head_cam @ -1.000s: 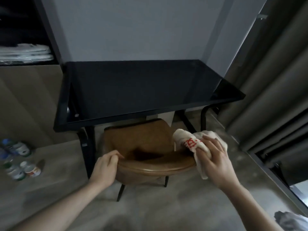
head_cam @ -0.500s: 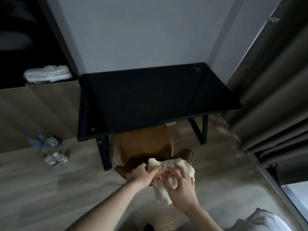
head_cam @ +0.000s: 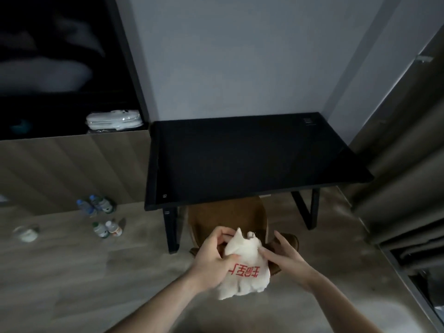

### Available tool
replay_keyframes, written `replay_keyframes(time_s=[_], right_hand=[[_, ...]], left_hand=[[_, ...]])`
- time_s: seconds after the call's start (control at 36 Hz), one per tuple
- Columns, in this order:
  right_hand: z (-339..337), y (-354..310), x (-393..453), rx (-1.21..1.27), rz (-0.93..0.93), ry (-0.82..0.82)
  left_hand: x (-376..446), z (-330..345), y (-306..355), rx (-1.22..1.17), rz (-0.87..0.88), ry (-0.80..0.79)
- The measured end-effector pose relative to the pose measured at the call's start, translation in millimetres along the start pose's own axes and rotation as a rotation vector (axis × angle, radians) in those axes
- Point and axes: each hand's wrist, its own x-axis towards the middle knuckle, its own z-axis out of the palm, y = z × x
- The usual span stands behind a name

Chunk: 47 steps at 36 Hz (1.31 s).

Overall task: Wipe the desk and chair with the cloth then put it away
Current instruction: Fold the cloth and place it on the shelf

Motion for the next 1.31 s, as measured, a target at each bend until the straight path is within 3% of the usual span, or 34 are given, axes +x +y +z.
replay_keyframes(time_s=[0.17, 0.28, 0.42, 0.5, 0.58, 0.69, 0.81, 0.92, 1.31], right_hand=[[74, -56, 11, 0.229, 0.114, -0.306], [142, -100, 17, 0.303, 0.008, -0.455], [226, -153, 34, 0.332, -0.147, -0.276], [270, -180, 51, 0.359, -0.177, -0.146], [306, -204, 68, 0.332, -0.210, -0.140], [336, -235, 97, 0.317, -0.181, -0.137], [353, -266, 140, 0.289, -0.149, -0.212], [372, -297, 191, 0.208, -0.174, -0.185], [461, -403, 326, 0.069, -0.238, -0.186]], left_hand=[[-24, -107, 30, -0.156, 0.067, 0.027], [-35, -184, 39, -0.275, 0.084, 0.071], [-34, -280, 30, -0.410, 0.001, 0.252], [-36, -326, 14, -0.422, -0.136, 0.127], [-35, -357, -4, -0.325, -0.161, 0.102], [-11, -400, -18, -0.234, -0.097, 0.214], [26, -443, -15, -0.287, -0.047, 0.338], [68, -481, -18, -0.437, -0.058, 0.455], [165, -617, -26, -0.357, -0.073, 0.485]])
